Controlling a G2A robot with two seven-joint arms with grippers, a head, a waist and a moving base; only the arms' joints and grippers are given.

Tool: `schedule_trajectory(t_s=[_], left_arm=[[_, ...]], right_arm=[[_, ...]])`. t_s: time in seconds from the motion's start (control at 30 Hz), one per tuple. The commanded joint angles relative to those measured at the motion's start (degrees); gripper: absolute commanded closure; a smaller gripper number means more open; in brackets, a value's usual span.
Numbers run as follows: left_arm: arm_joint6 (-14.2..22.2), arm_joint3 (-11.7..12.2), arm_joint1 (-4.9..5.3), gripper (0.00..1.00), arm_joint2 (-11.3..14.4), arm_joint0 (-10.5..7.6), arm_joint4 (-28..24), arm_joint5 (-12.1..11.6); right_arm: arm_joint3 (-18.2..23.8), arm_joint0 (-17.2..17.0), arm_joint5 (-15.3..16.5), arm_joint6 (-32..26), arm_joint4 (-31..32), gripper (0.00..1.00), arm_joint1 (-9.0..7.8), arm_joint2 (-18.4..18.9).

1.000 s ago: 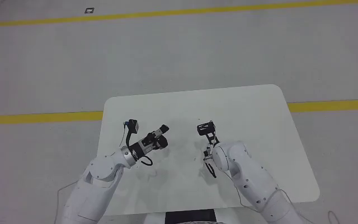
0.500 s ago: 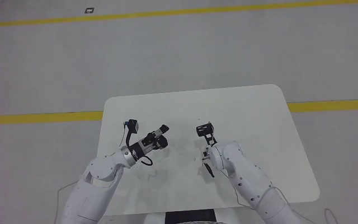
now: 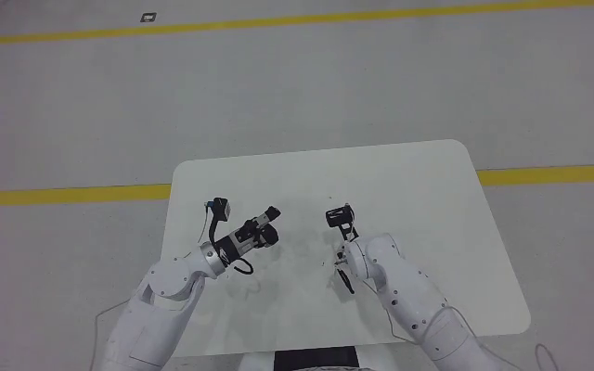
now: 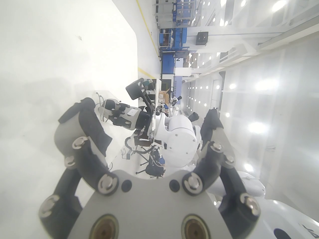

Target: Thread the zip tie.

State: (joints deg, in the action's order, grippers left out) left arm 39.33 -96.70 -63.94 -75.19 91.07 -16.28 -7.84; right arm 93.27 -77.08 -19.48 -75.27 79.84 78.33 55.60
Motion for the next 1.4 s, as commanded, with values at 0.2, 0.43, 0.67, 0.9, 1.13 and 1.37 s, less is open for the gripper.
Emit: schedule_trajectory(t_s=[0.2,0.43,0.67,0.9,1.13,1.37], left_arm=[[0.00,0.00,0.00,0.00,0.00,0.00,0.00,0.00],[0.00,0.00,0.00,0.00,0.00,0.00,0.00,0.00],[0.00,0.00,0.00,0.00,0.00,0.00,0.00,0.00],[0.00,0.00,0.00,0.00,0.00,0.00,0.00,0.00],[0.00,0.00,0.00,0.00,0.00,0.00,0.00,0.00],[0.00,0.00,0.00,0.00,0.00,0.00,0.00,0.00]], right_arm=[[-0.77,0.20,0.00,0.18,0.47,0.87,0.45,0.38],[-0.63,-0.38,0.00,0.42,1.63,0.87,1.05,1.53],[-1.52,-0.39,0.00,0.15,2.10,0.87,1.77,1.93],[-2.85,0.04,0.00,0.14,2.27,0.89,2.40,2.21],[-3.83,0.44,0.00,-0.12,2.51,1.00,2.92,2.33],[-1.36,-0.46,0.00,-1.29,3.32,1.00,3.23,3.27]])
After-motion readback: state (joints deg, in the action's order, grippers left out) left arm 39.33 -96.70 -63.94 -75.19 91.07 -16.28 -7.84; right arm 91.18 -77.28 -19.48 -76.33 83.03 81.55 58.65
